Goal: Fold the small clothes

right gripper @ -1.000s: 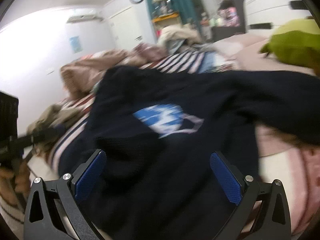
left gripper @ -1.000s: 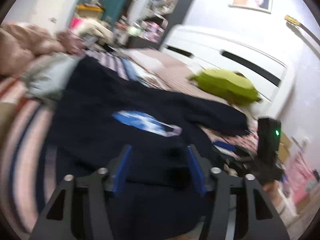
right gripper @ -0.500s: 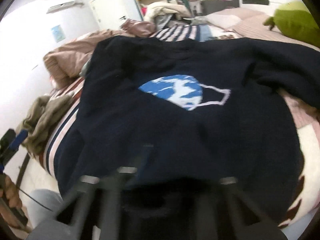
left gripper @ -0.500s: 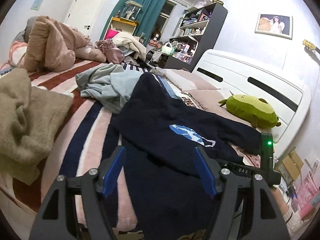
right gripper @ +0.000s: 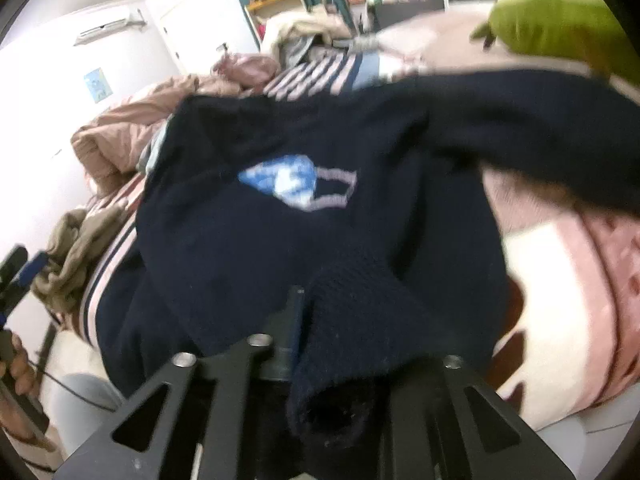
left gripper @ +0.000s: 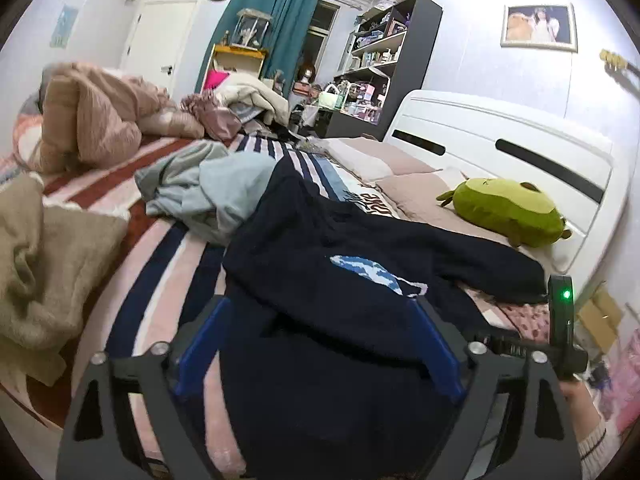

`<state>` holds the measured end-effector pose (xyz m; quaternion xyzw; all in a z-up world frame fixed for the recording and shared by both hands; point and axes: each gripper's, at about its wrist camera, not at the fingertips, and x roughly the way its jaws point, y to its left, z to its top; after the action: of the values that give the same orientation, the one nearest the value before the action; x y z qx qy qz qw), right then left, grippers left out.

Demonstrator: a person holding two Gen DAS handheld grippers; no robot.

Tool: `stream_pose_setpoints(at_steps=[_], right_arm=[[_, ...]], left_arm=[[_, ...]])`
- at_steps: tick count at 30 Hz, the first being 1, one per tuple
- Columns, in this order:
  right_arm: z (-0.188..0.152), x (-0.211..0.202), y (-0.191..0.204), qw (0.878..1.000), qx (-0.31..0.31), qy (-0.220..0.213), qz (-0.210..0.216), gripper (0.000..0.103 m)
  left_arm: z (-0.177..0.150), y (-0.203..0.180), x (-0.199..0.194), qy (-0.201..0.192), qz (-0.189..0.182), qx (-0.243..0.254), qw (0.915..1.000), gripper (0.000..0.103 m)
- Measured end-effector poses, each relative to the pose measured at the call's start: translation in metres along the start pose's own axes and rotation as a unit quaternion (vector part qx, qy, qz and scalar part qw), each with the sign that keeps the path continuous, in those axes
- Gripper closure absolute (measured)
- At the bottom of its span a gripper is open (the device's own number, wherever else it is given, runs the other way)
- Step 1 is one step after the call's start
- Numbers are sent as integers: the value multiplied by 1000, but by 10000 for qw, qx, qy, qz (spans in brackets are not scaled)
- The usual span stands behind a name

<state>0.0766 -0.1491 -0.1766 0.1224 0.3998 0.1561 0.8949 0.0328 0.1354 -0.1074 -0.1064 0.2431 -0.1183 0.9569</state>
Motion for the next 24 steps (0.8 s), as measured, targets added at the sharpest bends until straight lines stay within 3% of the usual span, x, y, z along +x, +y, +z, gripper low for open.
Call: stream_pose_setpoints(at_steps=[2,4,9,15,18,24], right_arm=[[-3,-10,-10,9996,112,-163,203,48],[-1,-31,-28,9980,204,-555,201,34],[4,-77,-98,9885,832,-1259,-121,28],[6,-119,-195,9534,1876,-2236,-766,21],[12,-118,-234,9438,2159,-2307,-976,20],[30,-84,-274,9466,2427,-1952,-836,20]], left_arm=[[3,-13,3,-7,69,127,9999,15],[7,-26,6,-1,68,175,9998,14],[15,-50,23,30,37,116,9999,14],[24,-83,39,12,47,275,9996,14],[29,-94,44,-36,26,274,9996,14],[33,-113,64,103,155,442,9989,14]])
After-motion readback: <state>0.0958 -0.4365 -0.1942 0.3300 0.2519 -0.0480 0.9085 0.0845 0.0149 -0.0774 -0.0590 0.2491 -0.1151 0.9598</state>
